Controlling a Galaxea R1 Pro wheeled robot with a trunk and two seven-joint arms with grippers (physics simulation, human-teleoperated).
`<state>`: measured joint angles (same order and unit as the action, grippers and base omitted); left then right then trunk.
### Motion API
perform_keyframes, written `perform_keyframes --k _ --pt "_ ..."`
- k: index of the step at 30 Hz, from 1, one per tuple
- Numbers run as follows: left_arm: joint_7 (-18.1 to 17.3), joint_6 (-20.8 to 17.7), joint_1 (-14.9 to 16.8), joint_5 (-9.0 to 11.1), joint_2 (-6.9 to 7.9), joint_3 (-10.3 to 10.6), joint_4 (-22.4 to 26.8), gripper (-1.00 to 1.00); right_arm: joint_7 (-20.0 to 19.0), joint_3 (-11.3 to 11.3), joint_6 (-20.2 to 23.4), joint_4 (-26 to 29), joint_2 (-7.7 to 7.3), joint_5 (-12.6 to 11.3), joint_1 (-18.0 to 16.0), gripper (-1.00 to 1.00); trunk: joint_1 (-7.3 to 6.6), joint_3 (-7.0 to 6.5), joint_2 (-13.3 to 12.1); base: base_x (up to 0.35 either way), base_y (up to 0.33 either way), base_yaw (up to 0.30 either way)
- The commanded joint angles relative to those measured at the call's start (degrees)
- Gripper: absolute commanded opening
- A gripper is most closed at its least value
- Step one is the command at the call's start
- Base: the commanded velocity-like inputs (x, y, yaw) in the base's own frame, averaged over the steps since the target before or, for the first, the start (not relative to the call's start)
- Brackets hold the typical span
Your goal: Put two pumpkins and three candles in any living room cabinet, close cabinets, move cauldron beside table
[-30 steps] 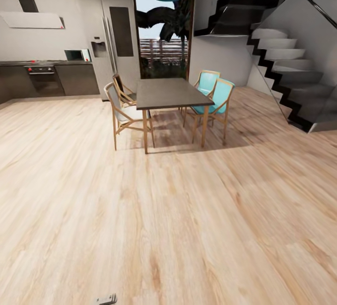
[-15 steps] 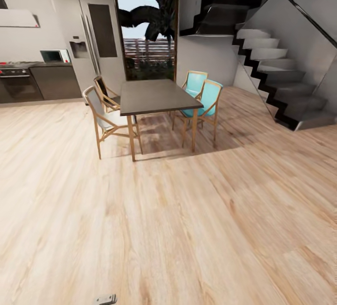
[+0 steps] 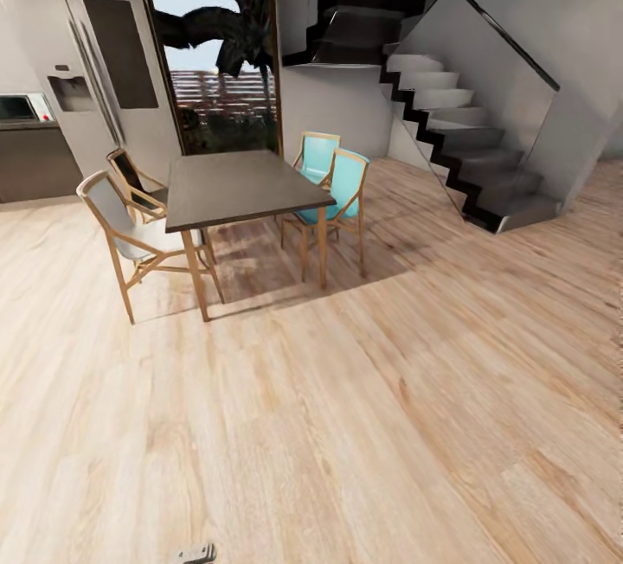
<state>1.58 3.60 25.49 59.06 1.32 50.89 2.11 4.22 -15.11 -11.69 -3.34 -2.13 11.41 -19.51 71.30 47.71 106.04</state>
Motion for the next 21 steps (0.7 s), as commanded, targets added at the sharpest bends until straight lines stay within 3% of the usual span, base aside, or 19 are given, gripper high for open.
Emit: perform_keyframes --k 1,21 --pt "0.0 0.0 0.0 0.0 0.0 0.0 0.0 1.0 0.0 0.02 0.0 0.0 0.02 0.0 0.0 1.0 0.0 0.0 0.0 0.336 0.107 -0.294" --pt "0.0 0.0 0.0 0.0 0.0 0.0 0.0 1.0 0.0 0.0 0.0 0.0 -0.07 0.01 0.0 1.0 0.0 0.0 0.0 0.335 0.15 -0.294"
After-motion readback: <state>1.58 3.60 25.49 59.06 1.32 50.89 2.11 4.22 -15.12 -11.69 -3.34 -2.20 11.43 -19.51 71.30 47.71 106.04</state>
